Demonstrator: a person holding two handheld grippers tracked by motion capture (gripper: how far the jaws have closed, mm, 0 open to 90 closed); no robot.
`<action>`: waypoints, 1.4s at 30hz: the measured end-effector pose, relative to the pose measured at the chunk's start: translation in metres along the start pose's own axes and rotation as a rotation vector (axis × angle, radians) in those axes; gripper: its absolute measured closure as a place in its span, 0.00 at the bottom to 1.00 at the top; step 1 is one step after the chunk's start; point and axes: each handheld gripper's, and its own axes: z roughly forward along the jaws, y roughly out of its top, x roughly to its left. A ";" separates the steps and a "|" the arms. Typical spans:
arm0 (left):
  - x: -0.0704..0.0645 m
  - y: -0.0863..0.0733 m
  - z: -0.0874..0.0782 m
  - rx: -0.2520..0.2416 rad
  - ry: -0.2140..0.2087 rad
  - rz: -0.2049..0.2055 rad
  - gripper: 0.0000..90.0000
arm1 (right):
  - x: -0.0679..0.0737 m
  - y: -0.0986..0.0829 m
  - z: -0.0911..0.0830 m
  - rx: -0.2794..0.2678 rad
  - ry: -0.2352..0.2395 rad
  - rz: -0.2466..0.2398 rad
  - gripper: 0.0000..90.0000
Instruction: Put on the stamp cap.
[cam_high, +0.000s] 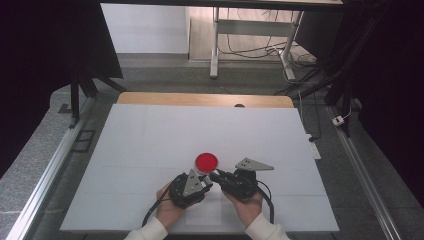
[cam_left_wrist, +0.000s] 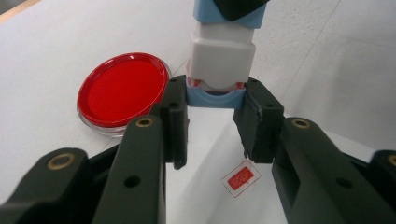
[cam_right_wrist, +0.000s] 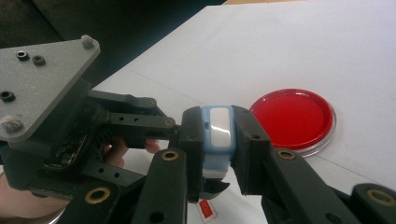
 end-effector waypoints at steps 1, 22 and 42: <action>0.000 0.000 0.000 -0.001 0.004 0.001 0.72 | 0.000 0.000 0.000 0.000 0.000 0.001 0.83; -0.005 0.001 0.001 0.015 0.031 0.051 0.73 | -0.001 0.000 0.001 0.038 0.006 -0.009 0.83; -0.008 0.002 -0.001 0.009 0.050 0.077 0.73 | 0.001 0.000 0.003 0.063 0.006 -0.034 0.84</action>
